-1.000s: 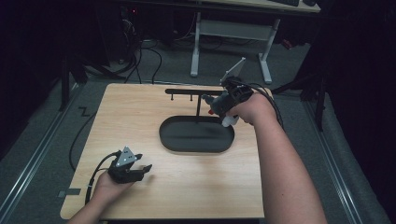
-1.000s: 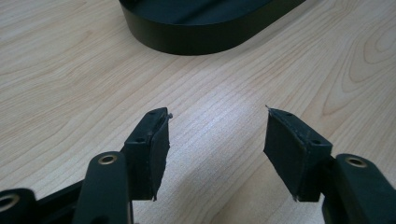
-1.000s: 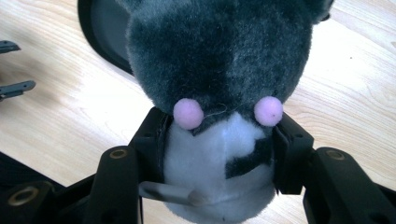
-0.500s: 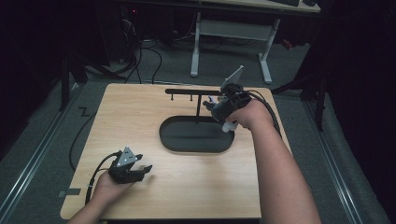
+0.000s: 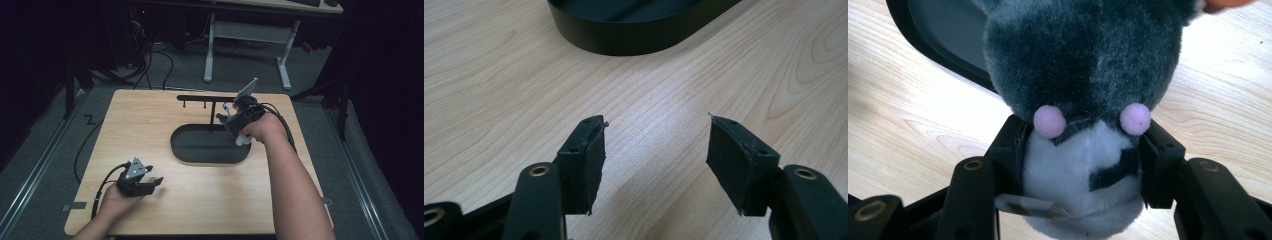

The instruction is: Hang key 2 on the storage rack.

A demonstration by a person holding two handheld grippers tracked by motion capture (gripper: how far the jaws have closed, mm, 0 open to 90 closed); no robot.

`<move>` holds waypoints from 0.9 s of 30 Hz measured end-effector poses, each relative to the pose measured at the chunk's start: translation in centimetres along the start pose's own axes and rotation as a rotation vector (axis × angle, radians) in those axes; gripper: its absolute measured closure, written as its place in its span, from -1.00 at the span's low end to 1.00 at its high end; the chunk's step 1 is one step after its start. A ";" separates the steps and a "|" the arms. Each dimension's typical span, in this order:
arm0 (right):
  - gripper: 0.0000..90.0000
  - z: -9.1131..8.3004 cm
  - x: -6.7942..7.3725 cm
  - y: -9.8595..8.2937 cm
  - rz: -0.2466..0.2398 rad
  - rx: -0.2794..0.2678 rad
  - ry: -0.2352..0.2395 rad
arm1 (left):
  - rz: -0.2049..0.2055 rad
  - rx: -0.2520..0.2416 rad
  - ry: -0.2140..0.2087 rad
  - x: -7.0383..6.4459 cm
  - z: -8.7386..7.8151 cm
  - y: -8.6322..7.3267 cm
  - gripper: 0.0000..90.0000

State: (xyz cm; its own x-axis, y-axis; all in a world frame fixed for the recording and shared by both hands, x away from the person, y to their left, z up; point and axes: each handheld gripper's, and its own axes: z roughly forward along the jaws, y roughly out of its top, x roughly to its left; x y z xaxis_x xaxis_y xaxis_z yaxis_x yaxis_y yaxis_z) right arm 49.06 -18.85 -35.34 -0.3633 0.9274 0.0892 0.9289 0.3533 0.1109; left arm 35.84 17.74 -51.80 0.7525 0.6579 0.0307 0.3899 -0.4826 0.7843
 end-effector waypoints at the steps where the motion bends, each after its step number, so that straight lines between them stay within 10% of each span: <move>1: 0.06 0.2 0.0 0.0 -0.001 0.002 0.000 | 0.000 0.000 0.000 0.0 0.0 0.0 -0.10; 27: -0.25 0.6 -0.1 0.1 0.039 -0.067 0.016 | 0.003 0.003 -0.007 -0.1 0.1 0.0 -0.10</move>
State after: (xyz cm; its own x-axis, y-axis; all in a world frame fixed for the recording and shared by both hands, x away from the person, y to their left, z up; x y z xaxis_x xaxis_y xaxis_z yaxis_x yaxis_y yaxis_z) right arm 49.26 -18.85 -35.98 -0.3282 0.9381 0.1110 0.9358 0.3069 0.1733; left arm 35.83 17.67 -51.85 0.7571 0.6526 0.0289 0.3890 -0.4859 0.7826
